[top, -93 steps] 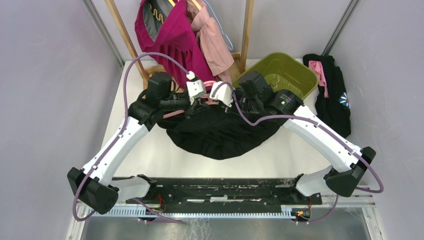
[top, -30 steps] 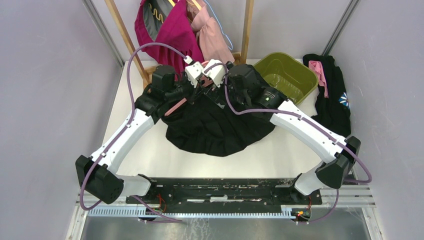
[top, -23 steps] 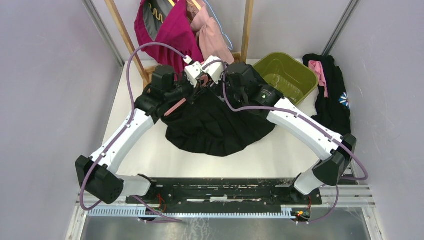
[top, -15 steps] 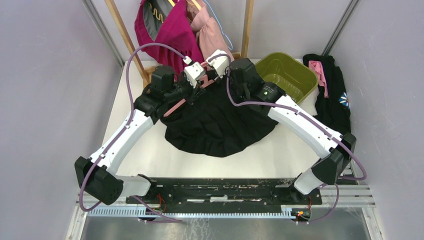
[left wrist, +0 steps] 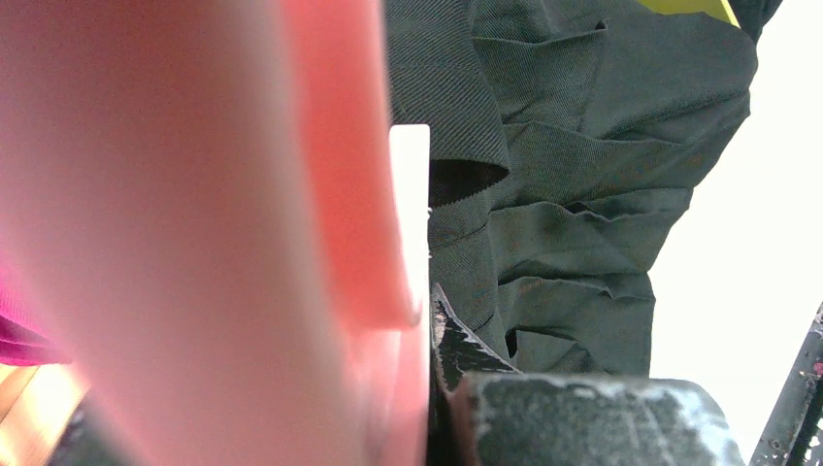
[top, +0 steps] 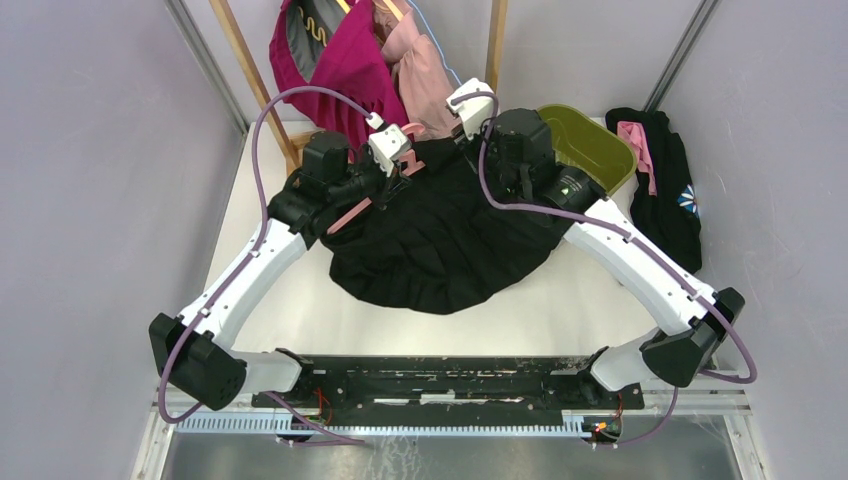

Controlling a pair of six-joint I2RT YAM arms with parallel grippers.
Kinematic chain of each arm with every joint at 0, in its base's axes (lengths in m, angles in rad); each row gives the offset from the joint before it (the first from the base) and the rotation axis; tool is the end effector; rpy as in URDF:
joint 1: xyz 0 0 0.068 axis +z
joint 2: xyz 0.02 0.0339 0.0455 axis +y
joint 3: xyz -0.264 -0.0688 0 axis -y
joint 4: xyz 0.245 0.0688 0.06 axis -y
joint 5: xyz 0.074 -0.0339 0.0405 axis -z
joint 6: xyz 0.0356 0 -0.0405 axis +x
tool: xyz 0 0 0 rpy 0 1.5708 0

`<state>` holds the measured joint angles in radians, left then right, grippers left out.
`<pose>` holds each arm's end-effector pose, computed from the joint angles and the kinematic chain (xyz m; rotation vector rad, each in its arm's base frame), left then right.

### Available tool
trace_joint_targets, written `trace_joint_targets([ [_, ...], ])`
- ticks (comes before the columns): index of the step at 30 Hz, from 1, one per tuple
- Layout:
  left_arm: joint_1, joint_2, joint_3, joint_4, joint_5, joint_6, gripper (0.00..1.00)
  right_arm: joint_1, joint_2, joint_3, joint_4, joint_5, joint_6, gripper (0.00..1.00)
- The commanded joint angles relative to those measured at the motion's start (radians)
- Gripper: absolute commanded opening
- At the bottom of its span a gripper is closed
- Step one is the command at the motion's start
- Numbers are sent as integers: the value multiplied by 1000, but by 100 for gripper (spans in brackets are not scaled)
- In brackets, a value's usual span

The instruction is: Remove the skirt from the hanger

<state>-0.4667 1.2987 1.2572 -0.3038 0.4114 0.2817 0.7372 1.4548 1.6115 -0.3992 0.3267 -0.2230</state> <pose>0.2585 -0.1462 0.3815 0.9537 1.6662 -0.5180 0.2495 0.2111 0.4474 -0.6205 1.6905 0.0708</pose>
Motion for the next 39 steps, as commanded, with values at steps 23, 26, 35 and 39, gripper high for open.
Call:
trace_joint_targets([
  [23,-3,-18,51,50,16,7,3,5,25,-57,113,-318,69,75],
  [26,-1,-19,53,47,15,10,3,16,25,-47,123,-314,69,75],
  [35,-2,-33,48,39,16,11,3,22,50,-12,180,-235,50,73],
  [39,-2,-41,45,38,15,13,3,22,98,14,185,-174,44,58],
])
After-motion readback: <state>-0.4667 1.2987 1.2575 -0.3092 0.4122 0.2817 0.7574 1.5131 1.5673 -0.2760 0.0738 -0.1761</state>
